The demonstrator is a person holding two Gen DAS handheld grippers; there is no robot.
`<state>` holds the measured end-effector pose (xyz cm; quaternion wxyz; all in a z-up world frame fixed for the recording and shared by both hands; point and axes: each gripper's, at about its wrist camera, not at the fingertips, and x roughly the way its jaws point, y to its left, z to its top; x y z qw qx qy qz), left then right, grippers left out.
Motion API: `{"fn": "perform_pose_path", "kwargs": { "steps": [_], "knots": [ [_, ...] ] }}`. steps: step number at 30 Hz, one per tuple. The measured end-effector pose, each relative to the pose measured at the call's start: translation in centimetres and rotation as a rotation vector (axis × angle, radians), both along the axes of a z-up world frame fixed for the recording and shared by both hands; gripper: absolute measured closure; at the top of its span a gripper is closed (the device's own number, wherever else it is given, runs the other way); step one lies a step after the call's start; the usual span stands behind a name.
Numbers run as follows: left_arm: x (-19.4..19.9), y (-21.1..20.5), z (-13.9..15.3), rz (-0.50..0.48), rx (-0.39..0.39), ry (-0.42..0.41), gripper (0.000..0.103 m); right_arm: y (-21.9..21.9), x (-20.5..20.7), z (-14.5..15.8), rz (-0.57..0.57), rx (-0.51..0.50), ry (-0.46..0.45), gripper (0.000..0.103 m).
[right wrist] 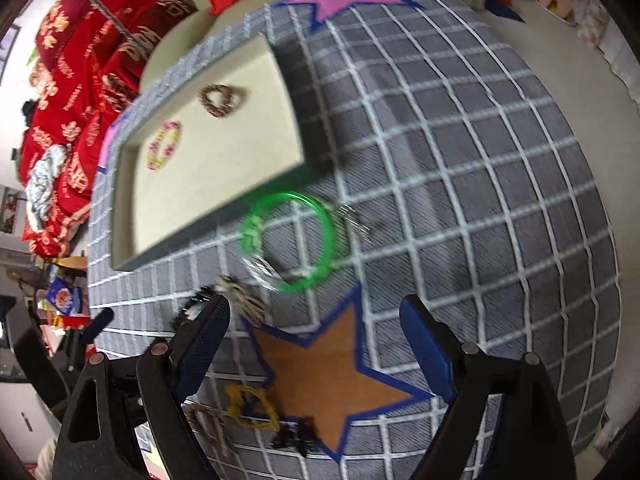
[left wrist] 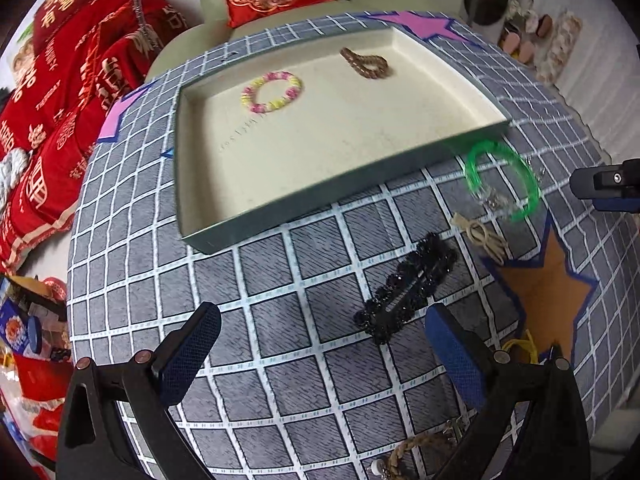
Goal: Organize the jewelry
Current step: 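Move both tools back toward the black hair clip and green bangle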
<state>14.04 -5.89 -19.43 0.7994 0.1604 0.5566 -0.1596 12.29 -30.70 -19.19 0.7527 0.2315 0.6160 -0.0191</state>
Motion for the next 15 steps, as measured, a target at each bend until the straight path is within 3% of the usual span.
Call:
{"fn": "perform_pose_path", "kwargs": {
  "steps": [15],
  "knots": [
    [0.8, -3.1, -1.9, -0.099, 0.009, 0.009, 0.0, -0.7, 1.5, -2.9, -0.105, 0.013, 0.056, 0.014]
  ]
}}
